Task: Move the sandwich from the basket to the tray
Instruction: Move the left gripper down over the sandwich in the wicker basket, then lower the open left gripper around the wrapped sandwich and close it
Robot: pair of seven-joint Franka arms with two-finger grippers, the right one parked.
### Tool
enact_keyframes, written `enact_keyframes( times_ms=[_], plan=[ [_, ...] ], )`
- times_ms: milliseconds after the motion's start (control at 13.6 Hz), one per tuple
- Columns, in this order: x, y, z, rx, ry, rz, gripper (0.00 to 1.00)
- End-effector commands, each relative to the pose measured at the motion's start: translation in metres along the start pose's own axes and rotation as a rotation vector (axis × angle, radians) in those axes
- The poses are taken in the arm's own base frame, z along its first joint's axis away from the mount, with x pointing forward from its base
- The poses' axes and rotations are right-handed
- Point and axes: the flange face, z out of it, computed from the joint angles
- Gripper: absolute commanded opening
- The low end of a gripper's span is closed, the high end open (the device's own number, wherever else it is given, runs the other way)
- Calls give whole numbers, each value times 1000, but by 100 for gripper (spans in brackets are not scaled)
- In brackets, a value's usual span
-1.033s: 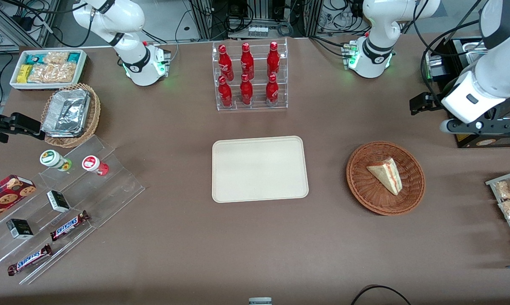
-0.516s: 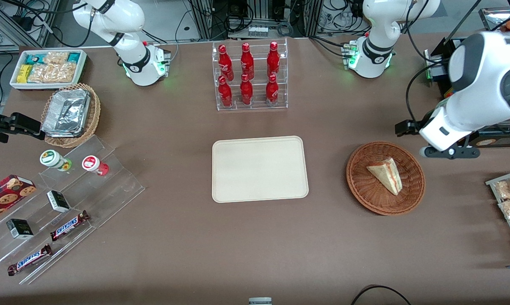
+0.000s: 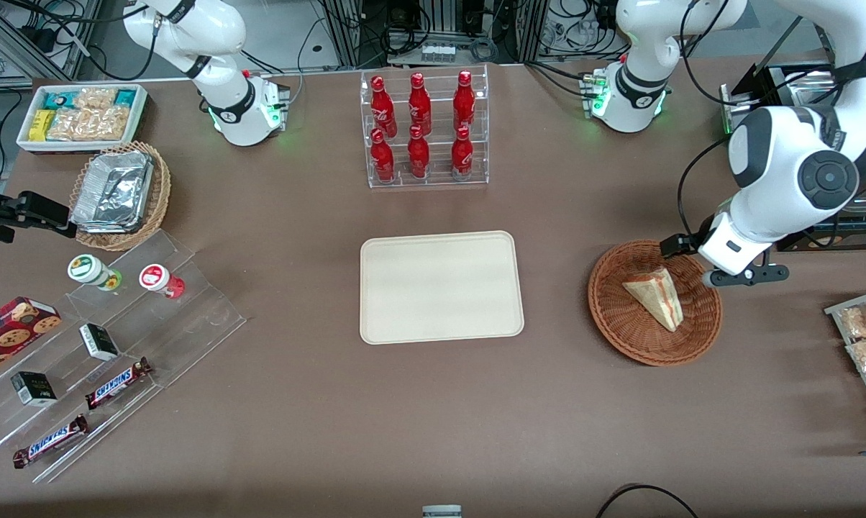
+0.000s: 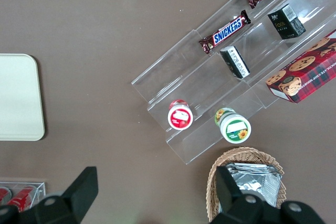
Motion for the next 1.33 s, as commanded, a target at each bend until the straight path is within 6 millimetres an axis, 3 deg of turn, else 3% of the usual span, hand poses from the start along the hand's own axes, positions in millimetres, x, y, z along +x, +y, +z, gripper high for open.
enact_keyframes(
  times_ms=[0, 221, 443, 1254],
  plan=[
    [-1, 0, 11, -1, 29, -170, 100],
    [8, 9, 34, -13, 33, -405, 100],
    [18, 14, 52, -33, 54, -519, 100],
    [31, 19, 101, -55, 59, -537, 100]
  ],
)
